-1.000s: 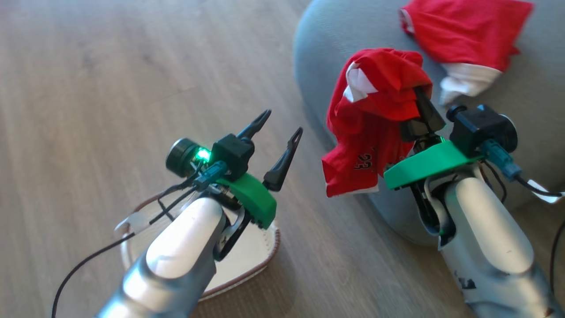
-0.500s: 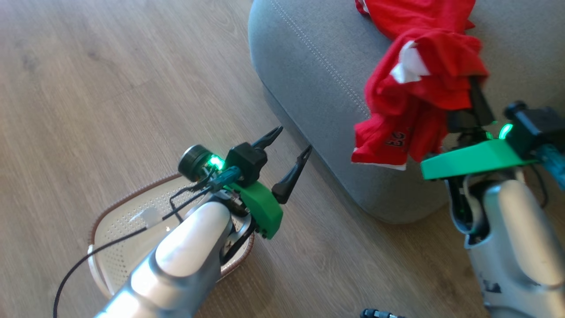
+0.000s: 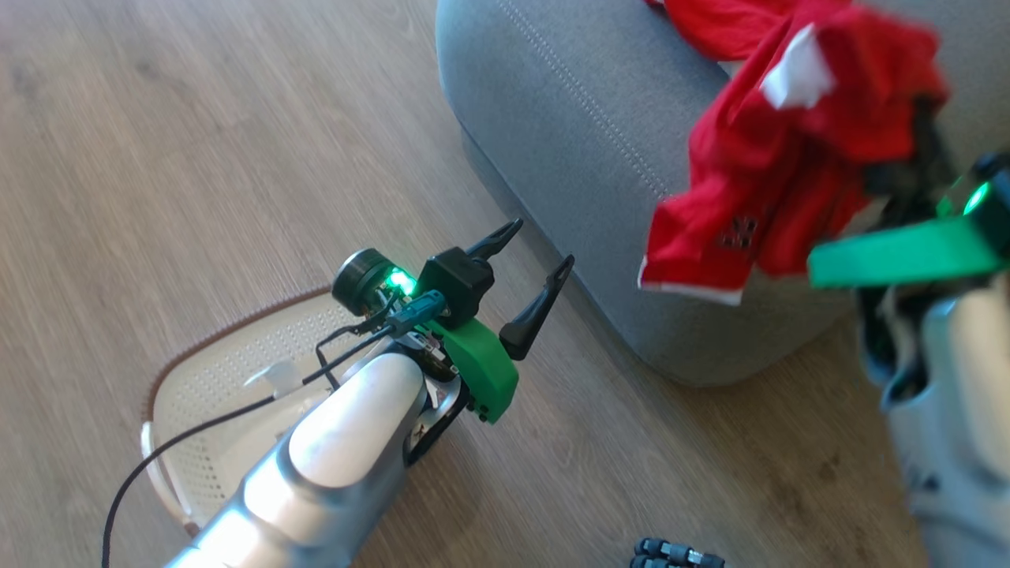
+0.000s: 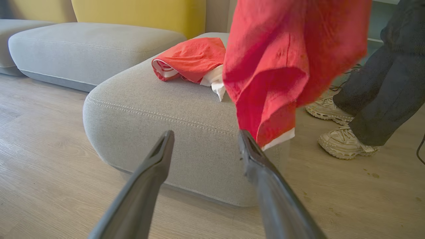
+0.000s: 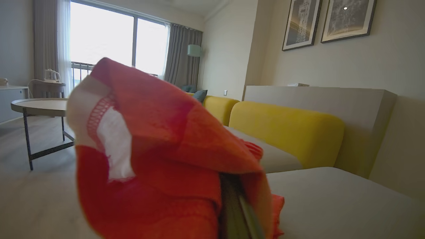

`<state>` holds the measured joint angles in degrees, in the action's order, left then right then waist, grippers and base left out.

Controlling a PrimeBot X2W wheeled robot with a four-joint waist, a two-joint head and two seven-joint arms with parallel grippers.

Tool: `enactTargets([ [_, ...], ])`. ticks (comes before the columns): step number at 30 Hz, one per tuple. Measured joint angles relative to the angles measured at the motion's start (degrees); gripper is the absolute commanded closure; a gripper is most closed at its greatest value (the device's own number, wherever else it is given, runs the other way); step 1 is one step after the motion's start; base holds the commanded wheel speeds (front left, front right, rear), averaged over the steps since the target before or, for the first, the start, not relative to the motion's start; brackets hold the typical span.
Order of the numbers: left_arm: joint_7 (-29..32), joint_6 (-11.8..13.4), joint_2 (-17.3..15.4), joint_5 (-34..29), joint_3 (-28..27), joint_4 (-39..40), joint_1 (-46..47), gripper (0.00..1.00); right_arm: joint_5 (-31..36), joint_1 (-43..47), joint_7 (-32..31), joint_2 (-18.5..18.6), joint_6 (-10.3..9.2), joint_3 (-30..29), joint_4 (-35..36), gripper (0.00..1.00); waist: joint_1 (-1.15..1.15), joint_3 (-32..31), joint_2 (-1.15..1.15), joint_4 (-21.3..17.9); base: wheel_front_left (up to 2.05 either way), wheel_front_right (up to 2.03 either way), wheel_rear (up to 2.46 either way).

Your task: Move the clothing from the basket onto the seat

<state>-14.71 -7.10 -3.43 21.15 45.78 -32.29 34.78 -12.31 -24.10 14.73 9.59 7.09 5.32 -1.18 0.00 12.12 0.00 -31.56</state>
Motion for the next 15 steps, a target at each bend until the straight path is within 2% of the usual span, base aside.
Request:
enactTargets([
  [8,0.0,0.26,-1.9,-1.57,-0.13,1.68,0.27,0.0,0.03,-15.02,0.0,6.32,0.0,-1.55,-5.5,1.0,0.0,4.56,0.0,0.18,0.0,0.0,0.0],
  [15,1.08,0.65,-3.19,-3.09,0.15,5.69,2.54,0.0,1.35,-24.48,0.01,12.03,0.0,-4.22,-10.74,1.0,0.0,9.8,0.0,1.39,0.0,0.0,0.0],
])
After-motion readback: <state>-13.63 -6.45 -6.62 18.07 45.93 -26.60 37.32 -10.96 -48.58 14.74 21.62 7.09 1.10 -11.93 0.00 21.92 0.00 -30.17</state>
